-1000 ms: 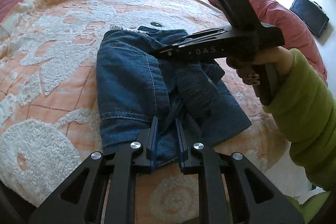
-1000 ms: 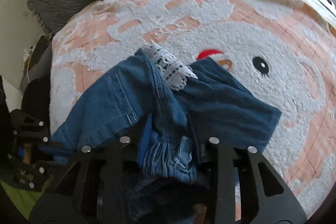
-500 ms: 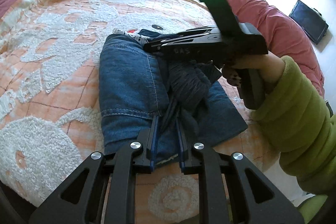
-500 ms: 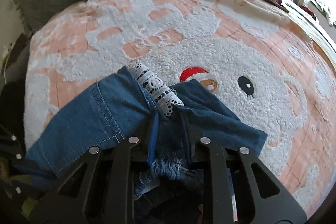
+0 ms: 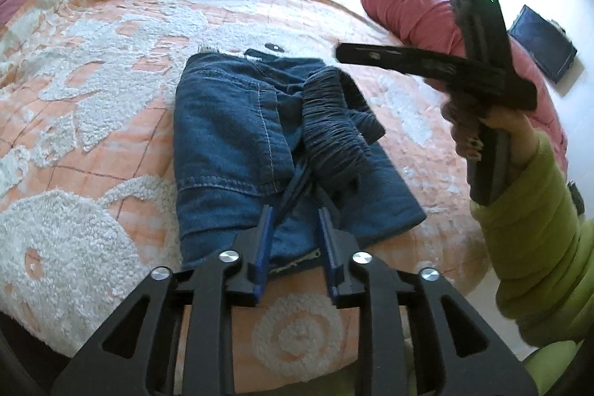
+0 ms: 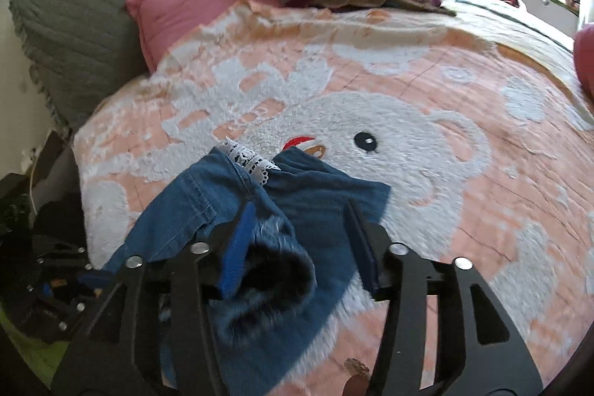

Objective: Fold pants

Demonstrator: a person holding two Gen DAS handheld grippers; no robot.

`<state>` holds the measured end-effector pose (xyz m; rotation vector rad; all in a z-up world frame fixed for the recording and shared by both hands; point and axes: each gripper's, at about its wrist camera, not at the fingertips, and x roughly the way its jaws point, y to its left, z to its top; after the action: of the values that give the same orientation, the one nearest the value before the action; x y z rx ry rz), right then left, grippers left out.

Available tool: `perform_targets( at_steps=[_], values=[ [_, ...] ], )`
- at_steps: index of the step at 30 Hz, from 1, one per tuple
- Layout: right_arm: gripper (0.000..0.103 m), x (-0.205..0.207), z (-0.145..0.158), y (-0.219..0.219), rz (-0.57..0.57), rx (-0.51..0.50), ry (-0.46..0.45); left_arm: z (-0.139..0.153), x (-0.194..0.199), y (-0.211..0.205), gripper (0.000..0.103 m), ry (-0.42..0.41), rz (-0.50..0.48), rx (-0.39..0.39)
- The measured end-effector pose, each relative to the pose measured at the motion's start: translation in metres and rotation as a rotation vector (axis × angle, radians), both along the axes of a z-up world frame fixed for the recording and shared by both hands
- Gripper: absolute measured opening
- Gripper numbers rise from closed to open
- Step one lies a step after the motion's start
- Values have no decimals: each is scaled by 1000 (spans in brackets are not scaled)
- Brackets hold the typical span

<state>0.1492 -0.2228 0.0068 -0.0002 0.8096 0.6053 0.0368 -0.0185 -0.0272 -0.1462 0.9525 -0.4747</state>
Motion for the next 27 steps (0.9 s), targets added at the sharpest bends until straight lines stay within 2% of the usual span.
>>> perform_targets(
  at_steps=[1, 3, 6, 8, 9, 10, 14, 16, 19, 23, 27],
  values=[
    [63, -5, 2, -4, -9, 6, -9, 3, -5, -1, 35, -9, -2, 1],
    [65, -18, 8, -13, -24, 18, -37, 12, -16, -5, 39, -45, -9, 19],
    [67, -31, 10, -24, -41, 23, -54, 26, -25, -4, 39, -86, -8, 9],
    [70, -37, 9, -29, -53, 27, -53, 37, -30, -1, 58, -122, 15, 15],
    [72, -40, 7, -32, -60, 29, -49, 40, -32, 2, 80, -134, 31, 13],
    [73, -42, 6, -34, -65, 30, -46, 43, -30, 5, 85, -143, 49, 12],
    [73, -49, 1, -42, -94, 42, -32, 50, -21, 15, 86, -151, 112, 23],
    [73, -50, 0, -44, -106, 44, -27, 52, -18, 18, 92, -151, 133, 24],
    [73, -50, 0, -46, -128, 42, -22, 55, -8, 22, 95, -152, 156, 32],
    [73, -48, -1, -46, -146, 50, -12, 54, 7, 22, 95, -158, 170, 68],
    [73, -38, -5, -40, -149, 42, 19, 45, 26, 23, 95, -127, 192, 94]
  ],
)
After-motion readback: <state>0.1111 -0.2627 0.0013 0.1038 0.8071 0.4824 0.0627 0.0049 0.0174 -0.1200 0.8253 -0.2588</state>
